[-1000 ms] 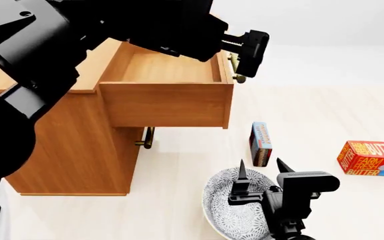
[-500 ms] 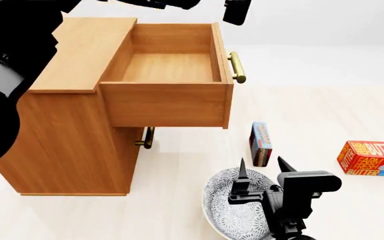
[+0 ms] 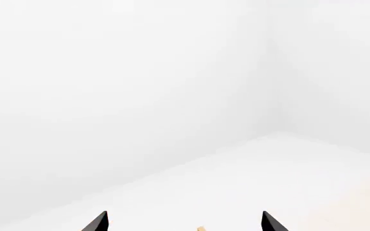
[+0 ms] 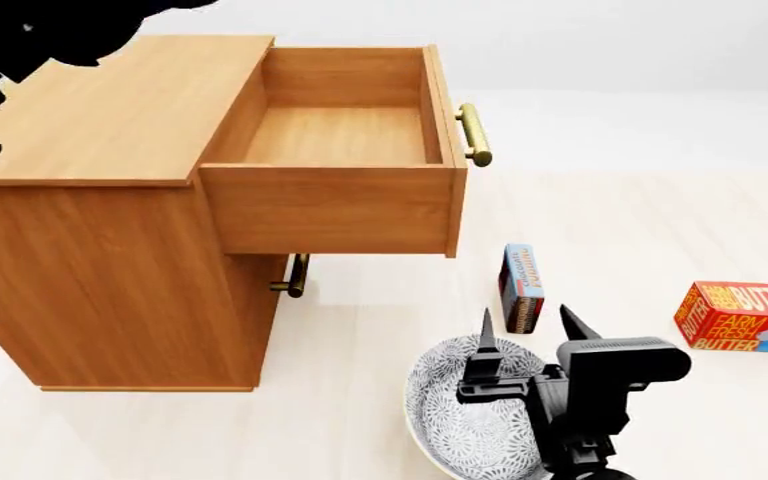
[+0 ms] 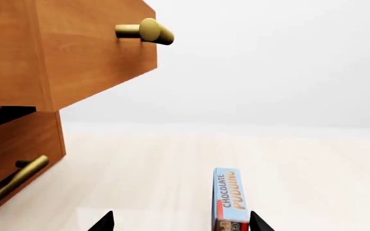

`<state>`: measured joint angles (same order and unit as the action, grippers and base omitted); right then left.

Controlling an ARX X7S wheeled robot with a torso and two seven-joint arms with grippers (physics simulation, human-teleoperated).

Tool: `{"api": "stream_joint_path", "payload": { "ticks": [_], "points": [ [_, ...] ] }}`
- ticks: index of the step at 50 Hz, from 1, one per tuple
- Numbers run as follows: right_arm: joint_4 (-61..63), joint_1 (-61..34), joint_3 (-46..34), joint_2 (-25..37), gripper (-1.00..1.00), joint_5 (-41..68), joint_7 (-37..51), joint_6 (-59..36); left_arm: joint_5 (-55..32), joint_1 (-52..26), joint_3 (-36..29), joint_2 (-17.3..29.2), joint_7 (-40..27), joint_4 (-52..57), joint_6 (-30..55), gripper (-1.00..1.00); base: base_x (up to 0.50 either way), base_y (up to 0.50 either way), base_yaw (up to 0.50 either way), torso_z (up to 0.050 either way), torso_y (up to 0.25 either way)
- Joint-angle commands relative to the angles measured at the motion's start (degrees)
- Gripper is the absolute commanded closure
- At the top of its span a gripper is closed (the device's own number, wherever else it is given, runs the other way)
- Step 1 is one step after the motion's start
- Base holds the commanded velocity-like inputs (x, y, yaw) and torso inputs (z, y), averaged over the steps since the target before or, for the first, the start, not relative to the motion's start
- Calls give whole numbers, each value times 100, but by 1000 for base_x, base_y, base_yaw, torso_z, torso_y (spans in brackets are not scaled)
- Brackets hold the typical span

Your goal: Put the chocolate pudding in the top drawer of the cabinet and close it.

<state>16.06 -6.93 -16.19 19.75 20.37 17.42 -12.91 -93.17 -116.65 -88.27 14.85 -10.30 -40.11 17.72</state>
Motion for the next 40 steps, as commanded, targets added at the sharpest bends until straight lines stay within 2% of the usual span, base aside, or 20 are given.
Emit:
{"api": "stream_joint_path", "payload": {
  "ticks": [1,10,20,29,40],
  "points": [
    [93,4,-11,26,-100,-14,60,-22,164,344,204,1328,-1260,2371,-778,-100,0,0,0,0,0],
    [60,-12,-18,16,-100,-21,81,11,328,773,251,2292,-1832,4020,-1161,-100,0,0,0,0,0],
    [53,-28,-53,8,-100,-34,107,11,501,1105,282,3019,-2162,5149,-1464,-100,0,0,0,0,0],
    [9,-35,-79,1,-100,-37,103,48,733,1397,245,3593,-2330,6128,-1680,-100,0,0,0,0,0],
    [19,-49,-107,12,-100,-35,114,41,836,1469,267,4019,-2455,6776,-1730,-100,0,0,0,0,0]
  ]
}}
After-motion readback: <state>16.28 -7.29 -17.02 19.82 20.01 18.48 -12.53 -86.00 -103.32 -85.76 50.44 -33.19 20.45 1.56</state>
